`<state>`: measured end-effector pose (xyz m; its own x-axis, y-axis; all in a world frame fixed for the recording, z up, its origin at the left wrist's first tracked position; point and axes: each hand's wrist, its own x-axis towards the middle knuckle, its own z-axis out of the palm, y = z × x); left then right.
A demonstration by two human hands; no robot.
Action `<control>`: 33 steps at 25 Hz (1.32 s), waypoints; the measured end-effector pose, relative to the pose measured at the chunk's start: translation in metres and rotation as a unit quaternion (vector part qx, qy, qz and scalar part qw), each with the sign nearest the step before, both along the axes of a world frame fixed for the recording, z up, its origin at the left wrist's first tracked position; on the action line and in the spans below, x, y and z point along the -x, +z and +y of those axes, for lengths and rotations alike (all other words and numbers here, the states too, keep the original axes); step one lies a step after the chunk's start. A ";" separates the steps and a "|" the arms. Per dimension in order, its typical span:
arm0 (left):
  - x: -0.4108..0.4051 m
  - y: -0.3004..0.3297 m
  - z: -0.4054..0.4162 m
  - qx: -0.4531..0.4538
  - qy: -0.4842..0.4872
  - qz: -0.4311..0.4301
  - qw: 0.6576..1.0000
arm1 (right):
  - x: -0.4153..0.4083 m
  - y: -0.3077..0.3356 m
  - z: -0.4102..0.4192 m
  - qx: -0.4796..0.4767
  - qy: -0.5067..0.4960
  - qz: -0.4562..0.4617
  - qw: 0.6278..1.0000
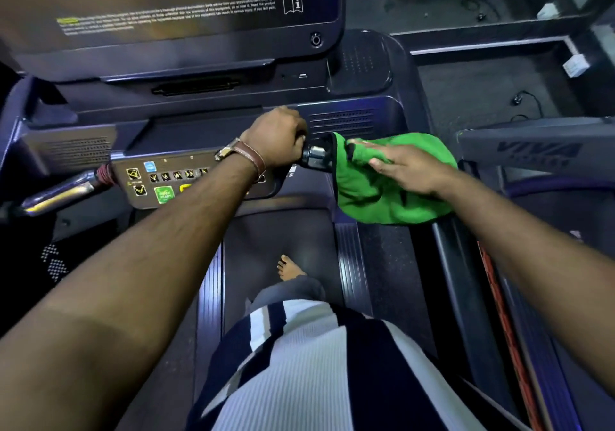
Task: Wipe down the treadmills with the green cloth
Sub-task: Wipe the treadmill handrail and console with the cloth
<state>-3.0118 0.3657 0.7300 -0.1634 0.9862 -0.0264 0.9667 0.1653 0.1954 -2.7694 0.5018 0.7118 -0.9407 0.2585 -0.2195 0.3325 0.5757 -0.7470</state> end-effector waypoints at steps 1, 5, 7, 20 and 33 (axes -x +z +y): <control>-0.002 0.002 0.001 0.003 0.004 0.004 1.000 | 0.011 -0.005 -0.013 -0.058 0.031 0.011 0.998; -0.004 0.006 -0.002 -0.006 0.005 -0.013 1.000 | 0.028 -0.002 -0.058 -0.080 0.079 0.106 0.988; -0.003 0.007 -0.004 -0.011 0.007 -0.028 1.000 | 0.005 -0.007 -0.055 -0.080 0.026 0.133 0.988; 0.006 0.003 -0.001 -0.072 0.085 -0.111 0.988 | 0.013 -0.053 -0.060 -0.305 -0.292 -0.084 0.903; 0.018 -0.002 0.003 -0.054 0.069 -0.114 0.990 | 0.051 -0.048 -0.056 -0.481 -0.117 -0.022 0.869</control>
<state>-3.0298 0.3691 0.7283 -0.2994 0.9538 0.0266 0.8645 0.2594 0.4306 -2.8206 0.4457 0.6641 -0.8341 0.5249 0.1699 0.5402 0.8395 0.0583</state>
